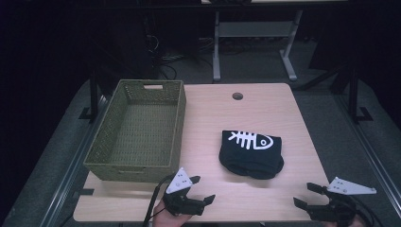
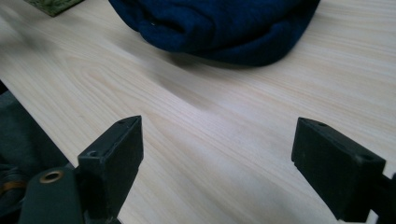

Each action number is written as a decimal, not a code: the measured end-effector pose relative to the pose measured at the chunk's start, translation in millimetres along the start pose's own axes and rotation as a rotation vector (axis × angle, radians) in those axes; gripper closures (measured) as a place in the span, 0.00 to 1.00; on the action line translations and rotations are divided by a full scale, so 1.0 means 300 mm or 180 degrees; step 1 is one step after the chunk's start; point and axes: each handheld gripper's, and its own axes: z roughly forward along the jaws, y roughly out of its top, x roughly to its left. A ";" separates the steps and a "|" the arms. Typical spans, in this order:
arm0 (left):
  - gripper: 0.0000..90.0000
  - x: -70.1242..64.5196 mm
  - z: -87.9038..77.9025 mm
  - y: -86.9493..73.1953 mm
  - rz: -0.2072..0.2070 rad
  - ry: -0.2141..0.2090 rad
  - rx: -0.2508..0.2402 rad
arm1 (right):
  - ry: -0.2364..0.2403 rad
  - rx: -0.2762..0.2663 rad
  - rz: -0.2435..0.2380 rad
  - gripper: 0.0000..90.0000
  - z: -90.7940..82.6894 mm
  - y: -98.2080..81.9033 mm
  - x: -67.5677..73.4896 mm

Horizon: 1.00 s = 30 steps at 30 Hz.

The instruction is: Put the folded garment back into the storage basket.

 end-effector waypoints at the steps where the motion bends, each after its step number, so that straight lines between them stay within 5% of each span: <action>1: 0.22 -0.001 0.002 0.002 0.0024 0.0010 0.0020 | 0.0052 -0.0029 0.0015 0.17 0.001 0.007 0.000; 3: 0.22 -0.001 0.007 0.006 0.0003 -0.0009 0.0019 | 0.0139 0.0013 0.0042 0.16 0.006 0.025 -0.005; 14: 0.22 0.011 0.047 0.077 0.0038 0.0031 -0.0063 | 0.0168 -0.0036 -0.0083 0.16 0.018 0.124 -0.010; 30: 0.22 0.036 0.143 0.168 -0.0005 -0.0063 -0.0094 | 0.0185 0.0113 -0.0128 0.16 0.054 0.222 -0.039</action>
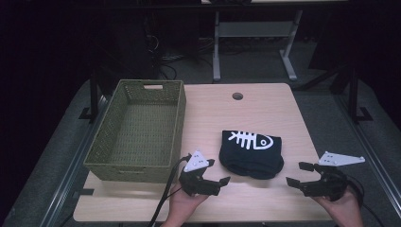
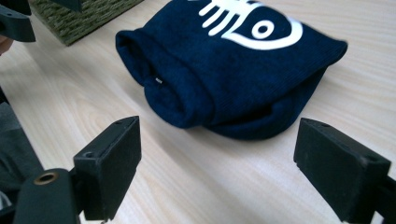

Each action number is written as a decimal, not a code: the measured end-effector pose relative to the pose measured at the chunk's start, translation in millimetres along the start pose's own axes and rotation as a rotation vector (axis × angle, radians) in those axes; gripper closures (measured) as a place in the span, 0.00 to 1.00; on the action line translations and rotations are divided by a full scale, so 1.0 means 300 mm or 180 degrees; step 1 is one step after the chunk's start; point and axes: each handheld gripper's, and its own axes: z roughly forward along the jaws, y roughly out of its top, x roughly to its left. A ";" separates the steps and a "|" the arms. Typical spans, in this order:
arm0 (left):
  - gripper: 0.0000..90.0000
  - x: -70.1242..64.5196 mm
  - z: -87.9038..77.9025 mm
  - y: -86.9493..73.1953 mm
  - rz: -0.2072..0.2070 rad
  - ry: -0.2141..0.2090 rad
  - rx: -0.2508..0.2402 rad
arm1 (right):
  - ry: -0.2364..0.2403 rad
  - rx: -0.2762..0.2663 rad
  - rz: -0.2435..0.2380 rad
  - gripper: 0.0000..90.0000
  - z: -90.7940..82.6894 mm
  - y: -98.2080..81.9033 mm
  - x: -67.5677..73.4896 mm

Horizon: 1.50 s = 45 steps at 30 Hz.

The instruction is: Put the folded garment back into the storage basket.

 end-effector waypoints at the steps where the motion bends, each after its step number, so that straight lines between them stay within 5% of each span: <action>1: 0.21 0.002 0.007 0.006 0.0004 0.0004 0.0011 | 0.0008 0.0007 0.0003 0.16 0.002 0.006 -0.002; 19: 0.21 0.038 0.080 0.094 -0.0062 0.0080 0.0006 | 0.0019 0.0120 -0.0012 0.16 0.056 0.088 -0.035; 34: 0.22 0.106 0.158 0.136 -0.0223 0.0226 0.0051 | 0.0031 0.0155 0.0121 0.16 0.100 0.152 -0.083; 40: 0.22 0.141 0.187 0.128 -0.0319 0.0357 0.0116 | 0.0012 0.0184 0.0171 0.16 0.130 0.173 -0.107; 45: 0.22 0.184 0.221 0.105 -0.0538 0.0395 0.0234 | -0.0046 0.0290 0.0259 0.17 0.170 0.173 -0.135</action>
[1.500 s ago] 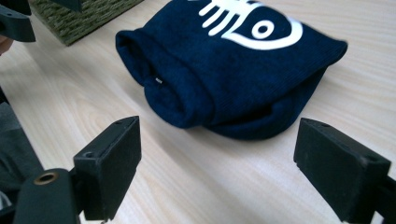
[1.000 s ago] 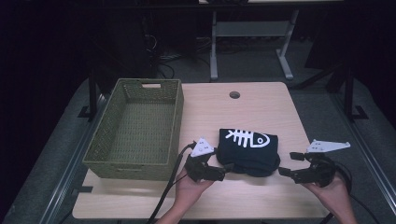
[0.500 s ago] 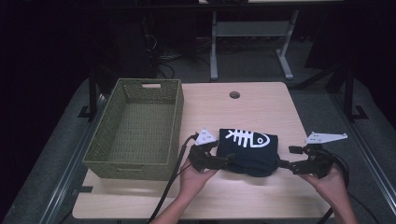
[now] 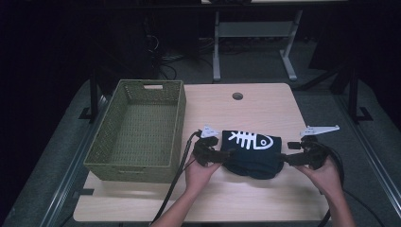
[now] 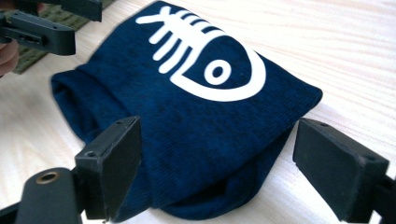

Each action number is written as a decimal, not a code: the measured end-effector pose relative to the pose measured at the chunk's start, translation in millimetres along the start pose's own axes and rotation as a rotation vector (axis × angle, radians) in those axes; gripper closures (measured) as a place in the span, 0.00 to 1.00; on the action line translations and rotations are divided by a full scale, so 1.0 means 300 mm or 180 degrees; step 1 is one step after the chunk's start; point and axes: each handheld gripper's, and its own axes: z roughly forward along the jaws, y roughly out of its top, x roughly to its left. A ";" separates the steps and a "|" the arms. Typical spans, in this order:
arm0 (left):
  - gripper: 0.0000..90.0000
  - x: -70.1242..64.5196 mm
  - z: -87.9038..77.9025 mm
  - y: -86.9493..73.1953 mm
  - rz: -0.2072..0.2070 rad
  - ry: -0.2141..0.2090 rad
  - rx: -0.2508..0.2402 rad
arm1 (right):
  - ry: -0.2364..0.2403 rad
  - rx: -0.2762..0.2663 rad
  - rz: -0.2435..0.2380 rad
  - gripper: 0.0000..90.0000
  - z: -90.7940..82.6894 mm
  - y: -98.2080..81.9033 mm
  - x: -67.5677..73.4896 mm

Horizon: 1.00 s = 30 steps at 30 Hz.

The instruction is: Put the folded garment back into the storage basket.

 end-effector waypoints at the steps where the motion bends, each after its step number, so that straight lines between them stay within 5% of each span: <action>1: 0.22 0.008 0.010 -0.003 -0.0050 0.0010 0.0026 | -0.0014 0.0012 0.0014 0.18 0.008 0.001 -0.005; 5: 0.22 0.035 0.044 -0.016 -0.0236 -0.0024 0.0127 | 0.0004 0.0078 0.0117 0.19 0.053 -0.002 -0.030; 18: 0.26 0.055 0.092 -0.042 -0.0349 -0.0078 0.0306 | -0.0049 0.0362 0.0318 0.27 0.140 -0.028 -0.071; 30: 0.51 0.055 0.110 -0.056 -0.0407 -0.0276 0.0349 | -0.0069 0.0363 0.0300 0.62 0.168 -0.043 -0.051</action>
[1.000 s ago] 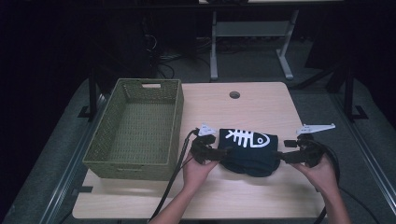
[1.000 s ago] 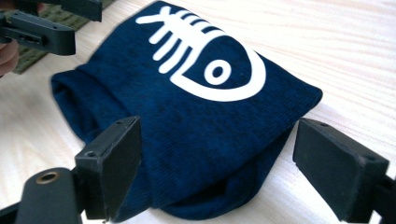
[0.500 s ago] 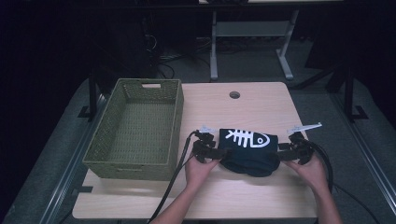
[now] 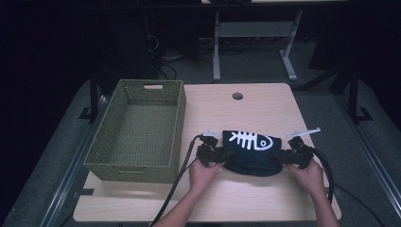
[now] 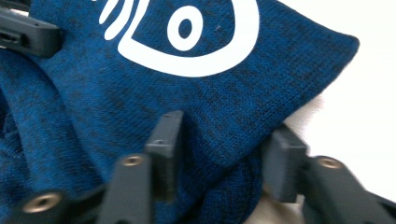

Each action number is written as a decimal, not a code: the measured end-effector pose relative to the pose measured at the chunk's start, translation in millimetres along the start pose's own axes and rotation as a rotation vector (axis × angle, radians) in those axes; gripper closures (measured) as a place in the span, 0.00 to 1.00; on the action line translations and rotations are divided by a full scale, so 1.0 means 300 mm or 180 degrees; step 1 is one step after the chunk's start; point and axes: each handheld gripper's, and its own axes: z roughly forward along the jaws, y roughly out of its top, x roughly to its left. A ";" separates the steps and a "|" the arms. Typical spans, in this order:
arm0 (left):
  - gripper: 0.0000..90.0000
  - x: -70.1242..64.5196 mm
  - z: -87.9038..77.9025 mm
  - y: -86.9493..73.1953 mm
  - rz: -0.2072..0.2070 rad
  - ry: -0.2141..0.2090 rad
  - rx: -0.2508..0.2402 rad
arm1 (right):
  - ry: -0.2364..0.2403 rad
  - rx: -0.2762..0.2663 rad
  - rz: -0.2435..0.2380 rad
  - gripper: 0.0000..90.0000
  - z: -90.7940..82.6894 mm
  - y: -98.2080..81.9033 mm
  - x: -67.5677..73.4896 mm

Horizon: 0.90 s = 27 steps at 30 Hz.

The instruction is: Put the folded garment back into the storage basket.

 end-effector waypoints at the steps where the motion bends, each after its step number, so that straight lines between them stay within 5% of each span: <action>1: 0.53 0.002 0.000 0.000 -0.0021 -0.0030 -0.0004 | 0.0000 -0.0006 -0.0024 0.65 0.003 0.000 0.002; 11: 0.70 0.005 -0.009 0.004 -0.0057 -0.0104 -0.0011 | 0.0049 -0.0087 -0.0019 0.77 -0.016 0.006 0.021; 27: 0.73 -0.024 -0.059 0.037 0.0024 -0.0155 -0.0116 | 0.0169 -0.0208 0.0059 0.78 -0.082 0.028 0.039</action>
